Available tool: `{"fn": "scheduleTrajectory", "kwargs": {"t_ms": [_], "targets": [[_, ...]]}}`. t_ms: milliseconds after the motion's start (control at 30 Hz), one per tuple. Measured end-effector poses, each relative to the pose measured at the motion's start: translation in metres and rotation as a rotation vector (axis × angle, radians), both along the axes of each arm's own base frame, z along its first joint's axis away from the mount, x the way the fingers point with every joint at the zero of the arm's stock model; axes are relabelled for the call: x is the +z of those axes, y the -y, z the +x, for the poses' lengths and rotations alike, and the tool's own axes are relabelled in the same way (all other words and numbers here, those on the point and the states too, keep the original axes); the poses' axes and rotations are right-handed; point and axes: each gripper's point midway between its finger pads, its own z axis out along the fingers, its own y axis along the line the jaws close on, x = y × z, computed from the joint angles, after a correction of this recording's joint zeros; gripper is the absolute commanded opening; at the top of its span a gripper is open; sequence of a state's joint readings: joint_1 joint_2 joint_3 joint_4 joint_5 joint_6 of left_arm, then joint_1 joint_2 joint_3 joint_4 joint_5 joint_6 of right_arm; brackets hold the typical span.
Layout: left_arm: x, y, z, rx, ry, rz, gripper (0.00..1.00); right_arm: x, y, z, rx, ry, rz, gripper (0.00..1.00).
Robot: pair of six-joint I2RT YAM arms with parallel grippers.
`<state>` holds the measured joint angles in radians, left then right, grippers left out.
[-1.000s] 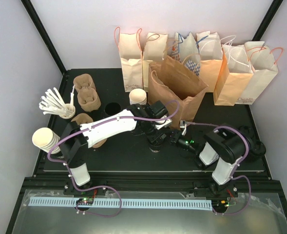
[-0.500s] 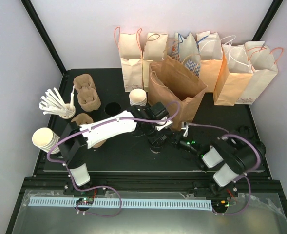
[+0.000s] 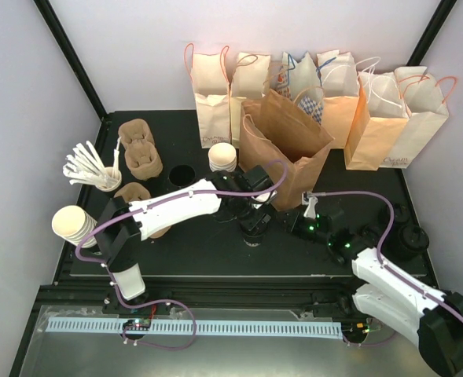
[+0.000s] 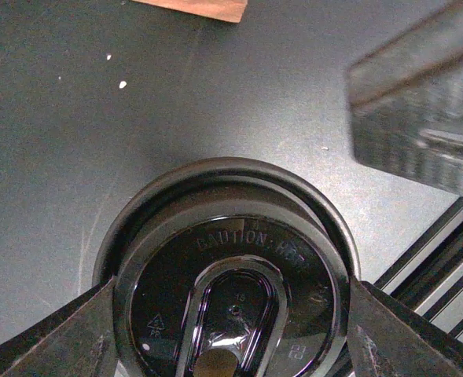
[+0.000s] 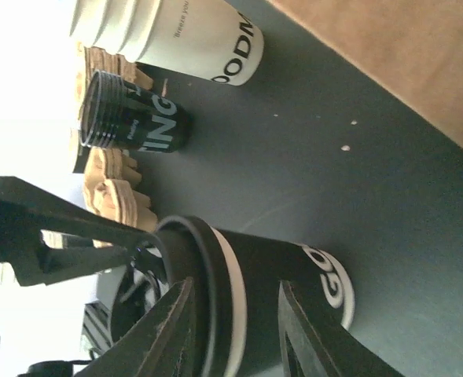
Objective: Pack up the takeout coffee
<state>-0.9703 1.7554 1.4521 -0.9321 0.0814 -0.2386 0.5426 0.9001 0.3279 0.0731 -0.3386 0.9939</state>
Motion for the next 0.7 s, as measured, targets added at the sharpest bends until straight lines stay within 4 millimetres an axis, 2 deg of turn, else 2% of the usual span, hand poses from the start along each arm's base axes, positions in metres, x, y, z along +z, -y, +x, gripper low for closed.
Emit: {"fn": "scheduleTrajectory", "kwargs": {"t_ms": [233,500,700], "targets": [[0.001,-0.001,0.005,0.181,-0.051,0.024,0.65,-0.016,0.01,-0.022,0.038,-0.056,-0.073,0.38],[0.002,0.0,0.008,0.274,-0.088,0.048,0.65,-0.017,-0.002,-0.051,0.176,-0.085,0.013,0.42],[0.002,-0.001,0.008,0.293,-0.09,0.048,0.64,-0.031,-0.007,-0.069,0.241,-0.14,0.065,0.41]]}}
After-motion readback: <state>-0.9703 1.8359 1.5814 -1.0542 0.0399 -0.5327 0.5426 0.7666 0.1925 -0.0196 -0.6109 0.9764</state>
